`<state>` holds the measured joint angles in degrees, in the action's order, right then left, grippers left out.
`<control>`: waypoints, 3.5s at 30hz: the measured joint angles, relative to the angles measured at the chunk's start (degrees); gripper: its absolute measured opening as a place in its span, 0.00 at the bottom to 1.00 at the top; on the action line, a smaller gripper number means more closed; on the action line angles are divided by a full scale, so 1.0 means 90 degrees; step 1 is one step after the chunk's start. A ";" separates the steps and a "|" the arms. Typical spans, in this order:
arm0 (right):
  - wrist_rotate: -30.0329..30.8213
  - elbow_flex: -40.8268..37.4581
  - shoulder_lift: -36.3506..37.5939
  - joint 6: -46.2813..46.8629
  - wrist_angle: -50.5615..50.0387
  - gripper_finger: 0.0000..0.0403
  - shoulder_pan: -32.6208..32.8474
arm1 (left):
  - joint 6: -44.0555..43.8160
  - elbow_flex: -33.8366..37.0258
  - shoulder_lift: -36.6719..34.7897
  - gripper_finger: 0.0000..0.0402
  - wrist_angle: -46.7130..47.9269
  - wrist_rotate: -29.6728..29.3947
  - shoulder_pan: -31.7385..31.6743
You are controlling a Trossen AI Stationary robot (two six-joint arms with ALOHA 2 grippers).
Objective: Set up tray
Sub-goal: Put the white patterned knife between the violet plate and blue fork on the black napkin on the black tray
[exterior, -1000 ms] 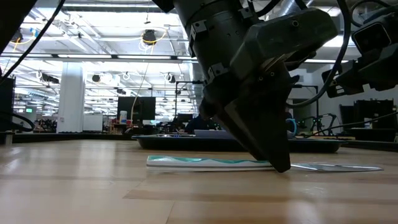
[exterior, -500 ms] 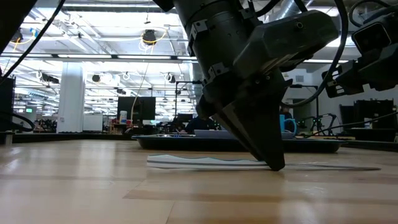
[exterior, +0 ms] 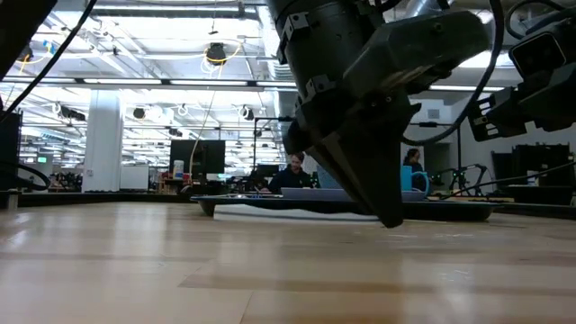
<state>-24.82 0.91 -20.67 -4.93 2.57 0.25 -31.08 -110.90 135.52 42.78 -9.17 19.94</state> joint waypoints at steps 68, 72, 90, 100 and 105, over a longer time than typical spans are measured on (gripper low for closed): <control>-0.0019 -0.0002 0.0005 0.0219 0.0029 0.34 -0.0002 | -0.3276 -0.2627 -0.0527 0.02 0.5249 -0.1688 -0.1795; -0.0019 -0.0002 0.0005 0.0219 0.0032 0.34 0.0000 | -0.3250 -0.2624 -0.0630 0.02 0.5249 -0.1764 -0.2256; -0.0070 -0.0002 0.0005 0.0228 0.0044 0.34 0.0000 | -0.4423 -0.2624 -0.0681 0.02 0.5244 -0.1578 -0.3892; -0.0075 -0.0002 0.0005 0.0226 0.0043 0.34 0.0000 | -0.4598 -0.1877 -0.0549 0.02 0.4709 -0.1288 -0.4062; -0.0078 -0.0002 0.0005 0.0223 0.0034 0.34 0.0000 | -0.4707 -0.1152 -0.0537 0.02 0.4217 -0.1156 -0.4141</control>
<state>-25.52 0.89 -20.62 -2.92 2.87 0.25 -73.44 -121.27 130.69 80.73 -19.57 -17.33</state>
